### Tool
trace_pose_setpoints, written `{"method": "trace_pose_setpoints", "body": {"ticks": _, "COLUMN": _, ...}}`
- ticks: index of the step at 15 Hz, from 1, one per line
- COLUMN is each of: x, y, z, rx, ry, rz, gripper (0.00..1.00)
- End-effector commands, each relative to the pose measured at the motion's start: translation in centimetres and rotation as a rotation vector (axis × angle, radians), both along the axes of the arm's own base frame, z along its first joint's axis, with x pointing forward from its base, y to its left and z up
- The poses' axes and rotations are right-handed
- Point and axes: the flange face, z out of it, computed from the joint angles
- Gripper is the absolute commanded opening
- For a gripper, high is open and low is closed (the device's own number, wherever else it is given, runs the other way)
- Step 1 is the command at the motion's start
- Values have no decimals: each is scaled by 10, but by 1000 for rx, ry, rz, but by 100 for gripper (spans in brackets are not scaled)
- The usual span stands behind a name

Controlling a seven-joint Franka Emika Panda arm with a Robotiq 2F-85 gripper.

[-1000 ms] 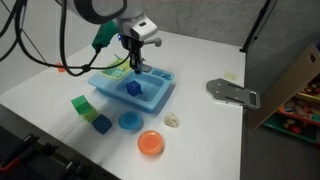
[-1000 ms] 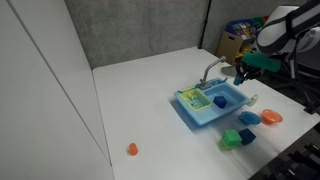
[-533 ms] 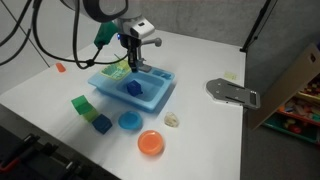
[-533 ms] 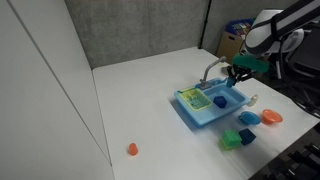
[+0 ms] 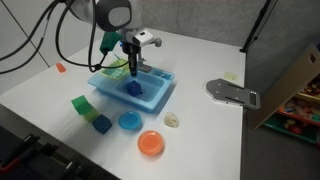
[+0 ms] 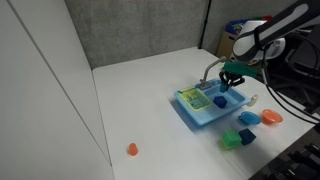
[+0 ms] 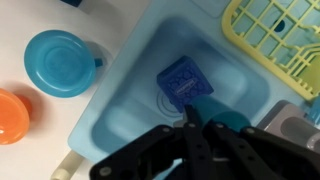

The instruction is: Put the small blue cup inside the sink

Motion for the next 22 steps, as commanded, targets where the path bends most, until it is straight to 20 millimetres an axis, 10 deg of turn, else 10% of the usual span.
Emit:
{"method": "trace_pose_setpoints", "body": {"ticks": 1, "x": 10, "y": 5, "z": -13, "rx": 12, "ry": 12, "rz": -22, "gripper": 4}}
{"method": "trace_pose_setpoints", "body": {"ticks": 22, "x": 6, "y": 9, "z": -42, "rx": 56, "ry": 3, "rz": -113, "gripper": 4}}
